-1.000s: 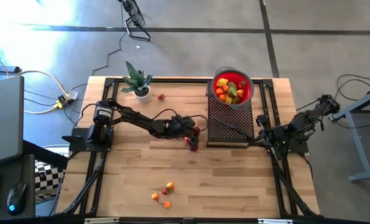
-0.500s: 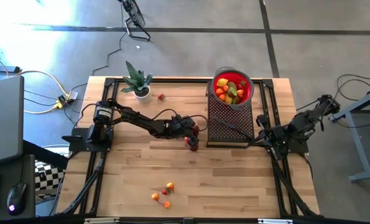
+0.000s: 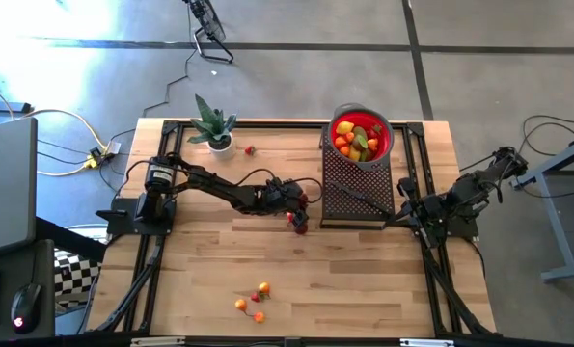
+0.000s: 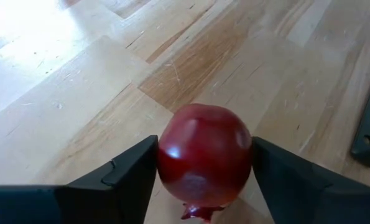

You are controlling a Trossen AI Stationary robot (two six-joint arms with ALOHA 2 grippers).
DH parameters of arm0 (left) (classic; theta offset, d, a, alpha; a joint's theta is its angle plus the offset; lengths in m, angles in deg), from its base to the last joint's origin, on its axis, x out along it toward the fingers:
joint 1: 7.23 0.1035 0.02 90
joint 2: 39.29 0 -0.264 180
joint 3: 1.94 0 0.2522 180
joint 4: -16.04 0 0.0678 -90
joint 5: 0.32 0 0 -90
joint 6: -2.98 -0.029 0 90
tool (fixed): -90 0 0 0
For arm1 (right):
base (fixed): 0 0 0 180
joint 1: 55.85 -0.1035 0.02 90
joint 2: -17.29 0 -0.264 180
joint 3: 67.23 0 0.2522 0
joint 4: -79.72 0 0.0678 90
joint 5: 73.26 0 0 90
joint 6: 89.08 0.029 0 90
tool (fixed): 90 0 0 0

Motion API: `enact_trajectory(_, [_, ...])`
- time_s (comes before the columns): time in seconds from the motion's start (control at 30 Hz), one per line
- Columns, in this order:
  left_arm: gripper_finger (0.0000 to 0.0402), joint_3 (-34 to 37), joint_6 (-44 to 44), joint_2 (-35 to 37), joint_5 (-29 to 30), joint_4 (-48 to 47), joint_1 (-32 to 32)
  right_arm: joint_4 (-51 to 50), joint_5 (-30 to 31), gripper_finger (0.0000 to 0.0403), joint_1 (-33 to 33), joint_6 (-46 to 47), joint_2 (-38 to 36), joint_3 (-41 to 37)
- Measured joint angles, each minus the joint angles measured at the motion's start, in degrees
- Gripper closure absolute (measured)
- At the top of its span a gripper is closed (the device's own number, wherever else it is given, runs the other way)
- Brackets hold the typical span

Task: Pick & Place Fruit
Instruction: Put the pomegranate into the strainer bowl on the shelf

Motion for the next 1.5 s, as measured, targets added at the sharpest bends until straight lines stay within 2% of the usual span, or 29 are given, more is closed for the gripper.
enact_trajectory(0.27, [0.0190,0.00,0.04,0.00,0.00,0.00,0.00,0.00,0.00,0.0400,0.00,0.00,0.00,0.00])
enact_trajectory(0.97, [0.0194,-0.02,0.04,0.22,0.02,-0.07,-0.07,0.00,0.00,0.0400,0.00,0.00,0.00,0.00])
enact_trajectory(1.2, [0.0194,-0.07,-0.60,2.81,0.31,-0.08,-0.07,0.00,0.00,0.0400,0.02,-0.01,0.00,0.00])
enact_trajectory(1.5, [0.0194,-0.07,-5.02,10.24,1.73,-1.38,-0.07,0.00,0.00,0.0400,0.00,0.00,0.00,0.00])
